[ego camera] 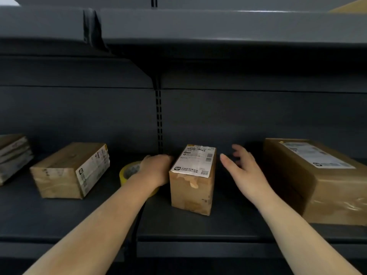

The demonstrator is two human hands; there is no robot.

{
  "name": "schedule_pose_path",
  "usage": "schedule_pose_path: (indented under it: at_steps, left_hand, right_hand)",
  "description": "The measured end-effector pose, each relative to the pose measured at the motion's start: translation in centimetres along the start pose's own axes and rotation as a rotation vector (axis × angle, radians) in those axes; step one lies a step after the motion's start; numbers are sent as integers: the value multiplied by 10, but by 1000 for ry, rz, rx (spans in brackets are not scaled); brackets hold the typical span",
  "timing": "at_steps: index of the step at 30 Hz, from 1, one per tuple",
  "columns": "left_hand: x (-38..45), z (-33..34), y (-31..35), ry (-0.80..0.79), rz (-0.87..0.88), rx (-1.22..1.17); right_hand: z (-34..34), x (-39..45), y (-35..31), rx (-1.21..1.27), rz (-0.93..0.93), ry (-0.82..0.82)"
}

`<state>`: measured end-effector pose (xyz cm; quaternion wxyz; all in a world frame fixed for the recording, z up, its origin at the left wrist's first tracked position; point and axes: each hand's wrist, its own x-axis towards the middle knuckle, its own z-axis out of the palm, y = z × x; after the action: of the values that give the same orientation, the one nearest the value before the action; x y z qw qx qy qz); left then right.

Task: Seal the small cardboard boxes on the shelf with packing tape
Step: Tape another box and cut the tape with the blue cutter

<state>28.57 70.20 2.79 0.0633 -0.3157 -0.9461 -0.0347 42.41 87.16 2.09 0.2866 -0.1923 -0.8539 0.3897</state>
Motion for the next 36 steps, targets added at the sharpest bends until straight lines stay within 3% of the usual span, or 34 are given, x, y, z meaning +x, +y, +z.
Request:
schedule_pose_path:
  at_steps: [2,4,5,7,10,12,15,17,20,24,29,32,34,36]
  left_hand:
    - [-7,2,-3,219,89,-153]
    - [-21,3,-2,512,77,-618]
    - [-32,5,1,581,52,-898]
    - [-43,9,17,460,7,-1290]
    - [-42,13,30,63,-60,-1654]
    - [-49,19,25,47,79,-1731]
    - [-63,23,18,211,253,-1675]
    - [-64,26,17,303,233,-1654]
    - [-66,26,20,199,149,-1650]
    - [-70,25,24,160,225,-1582]
    - [-72,14,24,220,207,-1559]
    - [-73,12,28,79,158,-1772]
    - [-73,13,29,-104,58,-2010]
    - [-72,12,27,-173,-5,-2121]
  right_hand:
    - [12,-9,-17,324,88,-88]
    - [26,-19,-24,584,175,-162]
    - [33,-23,-24,635,207,-178]
    - [45,-28,-16,639,219,-144]
    - [43,-25,-9,658,254,-40]
    - [37,-25,-7,838,278,-117]
    - [31,-28,-1,1176,296,-249]
    - [28,-30,1,1288,281,-267]
    - [24,-32,0,1346,268,-307]
    - [21,-34,-1,1337,249,-282]
    - [20,-37,-8,1236,-39,-139]
    - [23,-46,-10,1070,-190,-120]
    - [24,-58,-12,839,-367,-142]
    - [23,-66,-16,394,-605,-131]
